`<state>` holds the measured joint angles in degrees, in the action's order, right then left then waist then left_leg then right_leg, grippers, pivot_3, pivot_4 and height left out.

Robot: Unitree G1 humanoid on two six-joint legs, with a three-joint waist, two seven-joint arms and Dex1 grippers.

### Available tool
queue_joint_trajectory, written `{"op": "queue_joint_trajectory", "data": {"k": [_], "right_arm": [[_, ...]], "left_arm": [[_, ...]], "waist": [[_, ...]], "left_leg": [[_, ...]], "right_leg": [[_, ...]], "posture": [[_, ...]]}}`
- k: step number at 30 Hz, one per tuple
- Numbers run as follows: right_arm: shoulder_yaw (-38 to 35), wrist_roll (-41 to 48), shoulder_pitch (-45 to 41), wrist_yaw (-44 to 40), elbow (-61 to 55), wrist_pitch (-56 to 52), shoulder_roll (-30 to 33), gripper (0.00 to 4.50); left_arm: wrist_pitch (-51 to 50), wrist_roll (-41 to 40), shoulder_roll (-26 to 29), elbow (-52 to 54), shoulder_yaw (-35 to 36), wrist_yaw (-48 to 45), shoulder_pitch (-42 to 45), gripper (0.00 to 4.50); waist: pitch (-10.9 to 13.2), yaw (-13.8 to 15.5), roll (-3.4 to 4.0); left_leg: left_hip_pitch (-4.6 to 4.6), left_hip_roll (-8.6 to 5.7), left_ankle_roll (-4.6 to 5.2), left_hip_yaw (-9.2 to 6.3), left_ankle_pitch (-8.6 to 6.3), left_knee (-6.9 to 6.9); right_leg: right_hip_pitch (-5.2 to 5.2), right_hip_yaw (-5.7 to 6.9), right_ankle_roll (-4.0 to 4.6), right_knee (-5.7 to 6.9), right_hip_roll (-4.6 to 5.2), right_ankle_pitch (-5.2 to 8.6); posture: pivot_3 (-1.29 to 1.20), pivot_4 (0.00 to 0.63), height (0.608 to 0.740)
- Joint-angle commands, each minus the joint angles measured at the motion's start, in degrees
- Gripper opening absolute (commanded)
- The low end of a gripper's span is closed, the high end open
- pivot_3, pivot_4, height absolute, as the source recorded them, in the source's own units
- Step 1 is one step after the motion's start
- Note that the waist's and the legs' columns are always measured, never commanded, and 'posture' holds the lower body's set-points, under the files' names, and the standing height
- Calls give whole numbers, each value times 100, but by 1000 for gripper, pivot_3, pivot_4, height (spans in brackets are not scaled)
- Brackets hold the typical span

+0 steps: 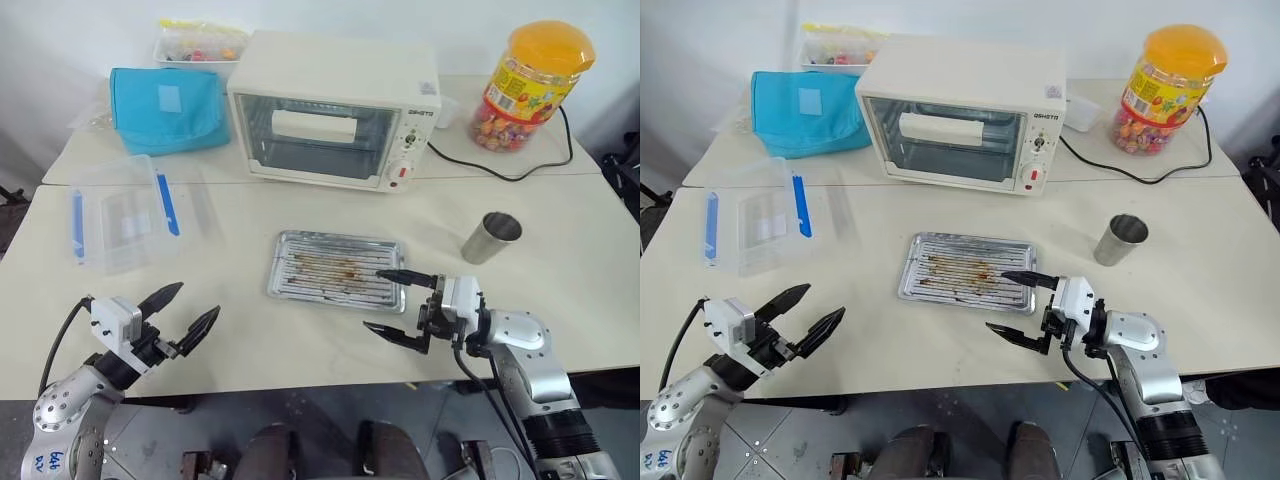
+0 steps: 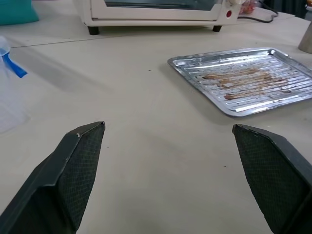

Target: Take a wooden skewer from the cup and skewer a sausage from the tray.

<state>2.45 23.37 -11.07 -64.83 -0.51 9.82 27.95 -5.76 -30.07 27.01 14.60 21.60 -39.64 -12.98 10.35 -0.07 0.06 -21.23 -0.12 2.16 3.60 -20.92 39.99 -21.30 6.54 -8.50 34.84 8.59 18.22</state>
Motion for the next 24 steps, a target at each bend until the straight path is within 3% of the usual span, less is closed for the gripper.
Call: {"op": "queue_joint_trajectory", "data": {"k": [1,14,24], "right_arm": [[-55,41,-129,108,-99,120,-123,4500],[25,-173,-260,239,218,387,-385,4500],[-29,-188,-205,397,72,345,-253,4500]], "left_arm": [[194,-9,-26,-99,98,-43,52,4426],[738,102,2,-887,147,-141,533,4426],[622,44,-55,-620,236,3,411,4426]], "waist": [[0,-3,0],[0,-2,0],[0,-4,0]], "left_leg": [[0,1,0,0,0,0],[0,-3,0,-1,0,0],[0,-2,0,-1,0,0]], "right_leg": [[-1,0,0,1,-1,0],[-3,2,0,9,2,0],[-5,4,0,12,2,0]], "posture": [[0,150,740],[0,150,740],[0,150,740]]}}
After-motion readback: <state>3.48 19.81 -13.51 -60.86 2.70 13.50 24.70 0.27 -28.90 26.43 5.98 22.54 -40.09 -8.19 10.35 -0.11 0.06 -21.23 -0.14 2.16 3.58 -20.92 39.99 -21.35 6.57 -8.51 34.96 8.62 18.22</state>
